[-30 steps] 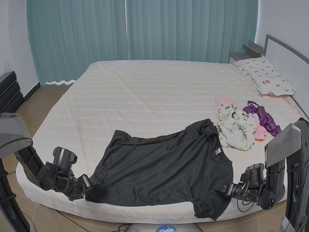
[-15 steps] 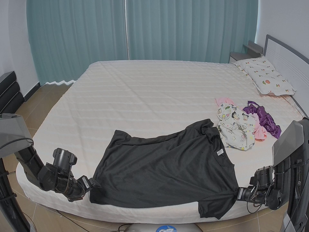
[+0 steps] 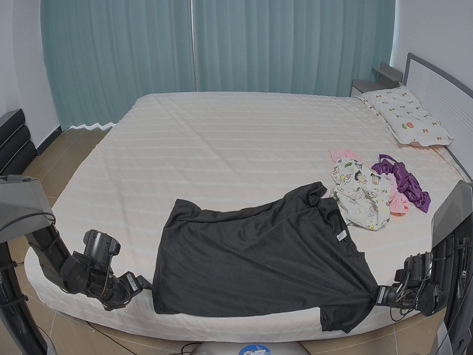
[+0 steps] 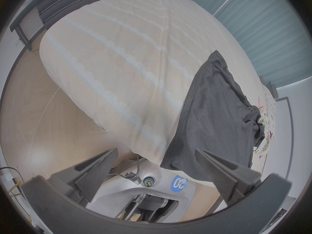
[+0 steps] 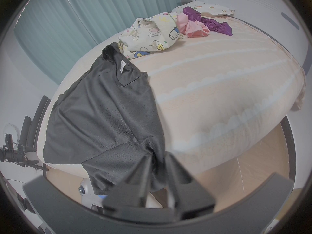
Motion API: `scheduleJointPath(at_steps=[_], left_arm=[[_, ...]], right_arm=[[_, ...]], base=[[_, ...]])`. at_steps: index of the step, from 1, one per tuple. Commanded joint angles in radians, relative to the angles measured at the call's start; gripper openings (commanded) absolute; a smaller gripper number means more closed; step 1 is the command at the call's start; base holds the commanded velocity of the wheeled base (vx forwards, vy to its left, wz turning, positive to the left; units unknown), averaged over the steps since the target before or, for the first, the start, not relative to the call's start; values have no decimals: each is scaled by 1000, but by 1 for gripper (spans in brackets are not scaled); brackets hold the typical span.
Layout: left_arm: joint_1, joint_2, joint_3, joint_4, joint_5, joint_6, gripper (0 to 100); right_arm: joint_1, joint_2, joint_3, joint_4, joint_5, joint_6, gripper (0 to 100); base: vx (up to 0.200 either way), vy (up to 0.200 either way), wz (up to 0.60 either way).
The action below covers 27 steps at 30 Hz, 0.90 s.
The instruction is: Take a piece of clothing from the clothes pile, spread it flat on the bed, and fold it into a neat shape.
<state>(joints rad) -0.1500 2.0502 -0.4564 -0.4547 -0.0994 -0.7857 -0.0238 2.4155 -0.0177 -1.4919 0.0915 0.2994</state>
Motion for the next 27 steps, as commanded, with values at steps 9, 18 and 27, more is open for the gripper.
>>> scheduleJointPath(at_steps=[9,18,27], left_arm=[[-106,34,-11,-61,35,-3,100],[-206,165,-56,-134,222,-13,100],[-266,232,-113,-134,320,-15,0]], right_arm=[[74,-96,18,-73,37,86,100],[84,-72,-13,-76,86,222,100],[79,-72,-8,-76,117,238,100]], base=[[0,0,0],[0,0,0],[0,0,0]])
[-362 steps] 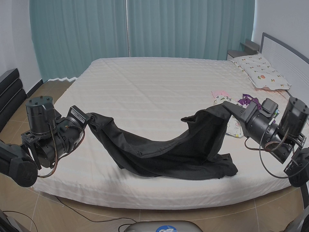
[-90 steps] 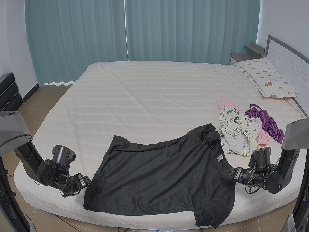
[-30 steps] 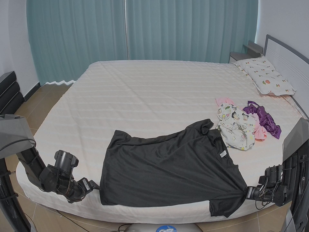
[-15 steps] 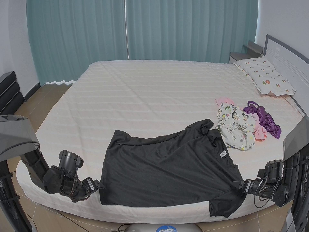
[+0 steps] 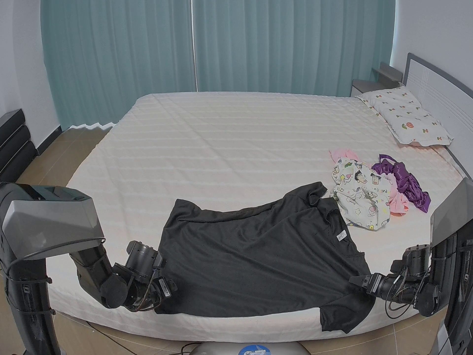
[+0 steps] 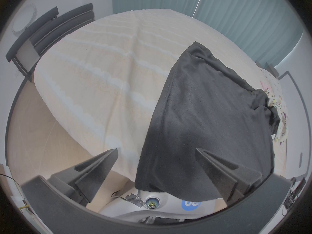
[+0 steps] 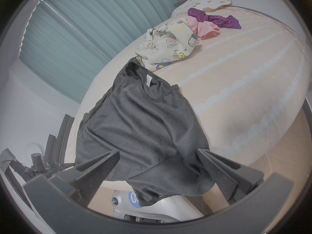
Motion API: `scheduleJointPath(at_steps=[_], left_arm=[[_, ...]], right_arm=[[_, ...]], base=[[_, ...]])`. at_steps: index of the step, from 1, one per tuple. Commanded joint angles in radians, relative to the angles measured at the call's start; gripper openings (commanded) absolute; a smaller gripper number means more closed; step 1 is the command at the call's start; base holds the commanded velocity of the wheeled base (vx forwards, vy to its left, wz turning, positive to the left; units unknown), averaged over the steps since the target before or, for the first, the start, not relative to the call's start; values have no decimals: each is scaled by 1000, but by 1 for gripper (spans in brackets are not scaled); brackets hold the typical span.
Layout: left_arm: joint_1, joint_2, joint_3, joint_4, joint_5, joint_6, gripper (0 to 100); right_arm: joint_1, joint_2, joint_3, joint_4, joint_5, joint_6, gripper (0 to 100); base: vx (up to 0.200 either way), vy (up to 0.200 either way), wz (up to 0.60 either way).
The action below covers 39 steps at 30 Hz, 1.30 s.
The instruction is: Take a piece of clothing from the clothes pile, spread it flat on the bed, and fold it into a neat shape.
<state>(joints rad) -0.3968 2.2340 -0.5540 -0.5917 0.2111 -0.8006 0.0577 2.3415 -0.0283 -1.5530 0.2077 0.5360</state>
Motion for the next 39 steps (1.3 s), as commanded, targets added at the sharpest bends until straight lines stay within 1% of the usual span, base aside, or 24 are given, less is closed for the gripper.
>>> scheduleJointPath(at_steps=[1,4,6,14,16,17,20,26,27,32,34,35,36,37,39], left_arm=[[-24,50,-15,4,11,0,0],[-25,47,-3,7,13,0,0],[-24,44,31,9,13,1,0],[21,24,118,21,33,11,0],[23,24,118,21,33,11,0],[52,19,126,24,41,38,0],[69,7,143,33,45,64,0],[76,9,154,44,44,63,0],[76,6,152,36,42,58,100],[79,-36,135,32,14,54,100],[85,-102,115,32,-53,46,100],[85,-102,115,32,-53,46,100],[104,-159,91,38,-91,20,100],[110,-182,77,41,-107,8,100],[121,-209,52,44,-113,-8,100]], right_arm=[[-6,1,4,-15,1,1,100],[-6,1,8,-15,2,1,100],[-9,2,13,-15,7,1,100],[-4,7,25,-15,7,-1,100],[-4,7,25,-15,7,-1,100],[1,7,27,-15,7,-1,100],[2,10,28,-15,7,-1,100],[4,13,28,-15,7,1,100],[5,12,28,-15,7,1,100],[7,2,28,-15,7,7,100],[13,1,28,-15,7,19,100],[13,1,28,-15,7,19,100],[19,1,28,-15,6,25,100],[19,1,28,-15,6,25,100],[24,-1,28,-15,6,25,100]], base=[[0,0,0],[0,0,0],[0,0,0],[0,0,0],[0,0,0],[0,0,0],[0,0,0],[0,0,0],[0,0,0],[0,0,0],[0,0,0],[0,0,0],[0,0,0],[0,0,0],[0,0,0]])
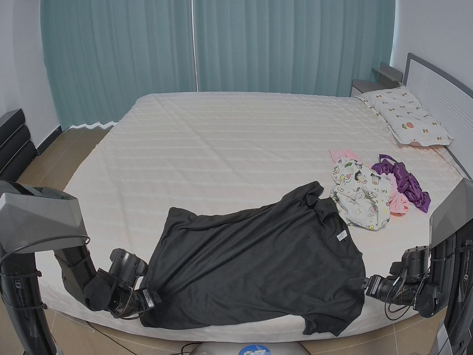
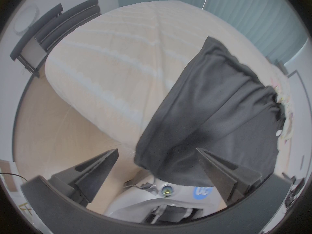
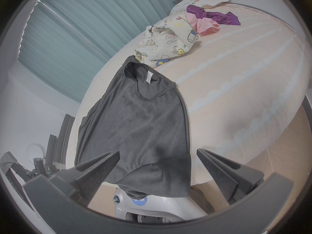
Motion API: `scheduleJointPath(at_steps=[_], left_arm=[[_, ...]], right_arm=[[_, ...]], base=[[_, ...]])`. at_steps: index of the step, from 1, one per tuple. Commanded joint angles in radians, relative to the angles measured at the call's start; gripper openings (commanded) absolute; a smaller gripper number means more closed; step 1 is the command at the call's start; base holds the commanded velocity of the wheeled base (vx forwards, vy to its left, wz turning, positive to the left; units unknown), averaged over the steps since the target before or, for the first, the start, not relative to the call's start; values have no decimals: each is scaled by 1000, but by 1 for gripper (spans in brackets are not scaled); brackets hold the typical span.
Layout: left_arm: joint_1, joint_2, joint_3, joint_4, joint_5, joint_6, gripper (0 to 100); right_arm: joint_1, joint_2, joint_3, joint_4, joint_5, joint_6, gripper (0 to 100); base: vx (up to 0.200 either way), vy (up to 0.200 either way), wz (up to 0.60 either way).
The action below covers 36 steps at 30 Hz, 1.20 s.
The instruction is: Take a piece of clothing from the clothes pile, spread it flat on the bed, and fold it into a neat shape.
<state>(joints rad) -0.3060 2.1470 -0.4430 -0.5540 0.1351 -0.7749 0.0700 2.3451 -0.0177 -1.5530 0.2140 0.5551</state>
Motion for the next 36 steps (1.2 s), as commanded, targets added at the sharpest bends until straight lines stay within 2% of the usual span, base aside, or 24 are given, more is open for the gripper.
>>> scheduleJointPath(at_steps=[1,4,7,16,23,29,36], left_arm=[[30,-124,-60,8,-37,-34,100],[57,-131,-94,6,-42,-37,100],[77,-121,-117,8,-45,-37,100],[79,-84,-169,8,-46,-37,100],[84,-58,-240,8,-46,-38,100],[88,11,-405,37,-45,-84,100],[93,198,-706,194,-43,-83,100]], right_arm=[[11,-4,18,-15,-1,6,100],[13,-3,18,-15,-1,8,100],[13,-3,18,-15,-2,12,100],[28,-10,18,-15,-8,39,100],[39,-4,18,-15,-8,40,100],[40,-7,18,-15,-10,40,100],[40,-9,18,-15,-10,42,100]], base=[[0,0,0],[0,0,0],[200,0,0],[200,0,0],[0,0,0],[0,0,0],[0,0,0]])
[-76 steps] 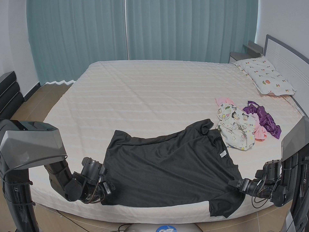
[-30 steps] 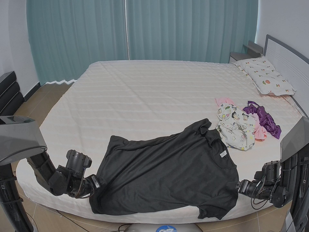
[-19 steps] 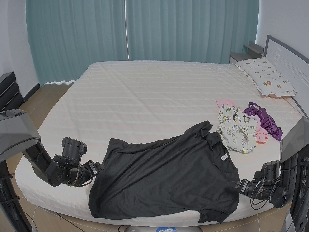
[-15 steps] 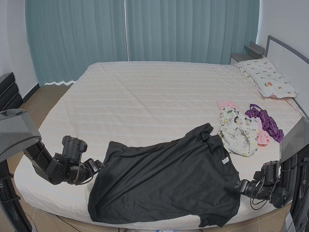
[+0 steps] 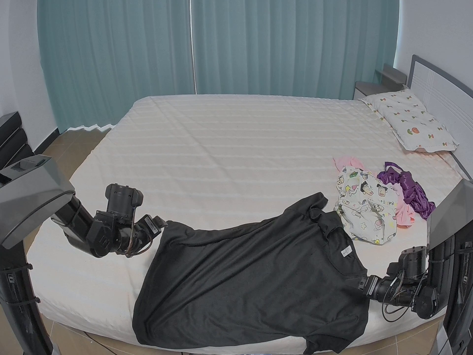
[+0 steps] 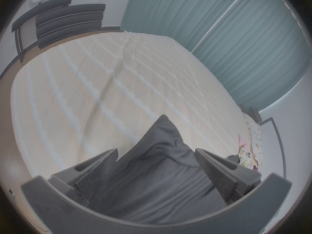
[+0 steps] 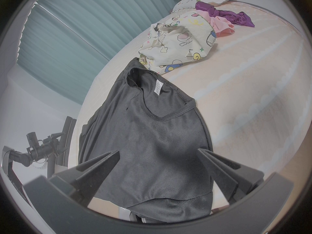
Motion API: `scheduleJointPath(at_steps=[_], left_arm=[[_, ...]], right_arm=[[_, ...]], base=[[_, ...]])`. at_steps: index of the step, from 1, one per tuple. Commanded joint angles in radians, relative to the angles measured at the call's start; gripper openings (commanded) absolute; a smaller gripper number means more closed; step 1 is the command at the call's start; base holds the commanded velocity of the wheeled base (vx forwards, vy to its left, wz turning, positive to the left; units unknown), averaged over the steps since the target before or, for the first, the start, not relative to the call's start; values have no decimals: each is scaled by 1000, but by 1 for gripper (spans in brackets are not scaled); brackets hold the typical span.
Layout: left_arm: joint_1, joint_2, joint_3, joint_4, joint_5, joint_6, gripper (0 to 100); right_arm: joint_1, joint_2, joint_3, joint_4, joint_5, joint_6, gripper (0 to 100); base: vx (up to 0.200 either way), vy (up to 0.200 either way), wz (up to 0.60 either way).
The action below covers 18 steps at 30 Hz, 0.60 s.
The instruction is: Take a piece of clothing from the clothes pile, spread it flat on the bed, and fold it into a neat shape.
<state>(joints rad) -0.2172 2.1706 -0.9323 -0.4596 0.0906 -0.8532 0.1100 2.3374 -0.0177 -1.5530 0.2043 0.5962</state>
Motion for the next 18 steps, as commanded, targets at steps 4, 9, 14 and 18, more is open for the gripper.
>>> scheduleJointPath(at_steps=[4,9,14,18], left_arm=[[2,259,-364,162,3,0,100],[2,347,-536,263,3,39,100],[2,388,-602,291,3,60,100],[1,405,-611,291,3,66,0]], right_arm=[[0,-1,18,-15,0,1,100],[0,-1,18,-15,0,-1,100],[0,-3,18,-15,0,-1,100],[0,-3,18,-15,0,-1,100]], base=[[0,0,0],[0,0,0],[0,0,0],[0,0,0]])
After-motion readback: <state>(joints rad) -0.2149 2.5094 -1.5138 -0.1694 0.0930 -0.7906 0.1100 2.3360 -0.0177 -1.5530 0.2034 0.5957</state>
